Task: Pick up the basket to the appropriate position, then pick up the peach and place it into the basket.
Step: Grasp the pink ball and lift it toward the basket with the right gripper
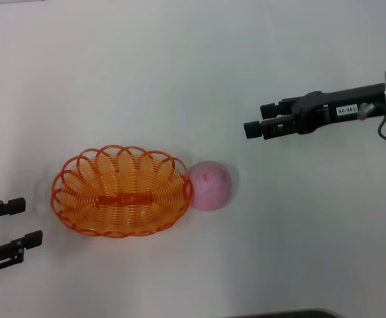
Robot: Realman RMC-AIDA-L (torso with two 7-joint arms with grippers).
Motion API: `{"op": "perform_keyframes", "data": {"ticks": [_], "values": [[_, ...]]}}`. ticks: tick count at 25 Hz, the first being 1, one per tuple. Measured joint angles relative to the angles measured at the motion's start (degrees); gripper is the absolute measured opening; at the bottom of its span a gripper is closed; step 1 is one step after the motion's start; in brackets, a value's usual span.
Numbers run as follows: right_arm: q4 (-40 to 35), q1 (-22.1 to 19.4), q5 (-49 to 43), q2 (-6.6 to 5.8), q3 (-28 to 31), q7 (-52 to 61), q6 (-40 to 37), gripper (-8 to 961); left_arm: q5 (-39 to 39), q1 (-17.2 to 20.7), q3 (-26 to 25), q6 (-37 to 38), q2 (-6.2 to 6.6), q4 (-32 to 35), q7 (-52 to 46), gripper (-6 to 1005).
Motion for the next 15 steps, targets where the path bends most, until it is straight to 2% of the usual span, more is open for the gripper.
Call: {"op": "perform_keyframes", "data": {"ticks": [8, 15], "values": [[-8.67, 1.91, -3.57, 0.29, -0.48, 7.82, -7.15, 944, 0.21, 0.08, -0.90, 1.45, 0.17, 0.05, 0.05, 643], [-14.97, 2.79, -6.33, 0.81, -5.85, 8.18, -9.18, 945, 0.31, 0.08, -0.92, 1.45, 0.14, 0.06, 0.08, 643]]}}
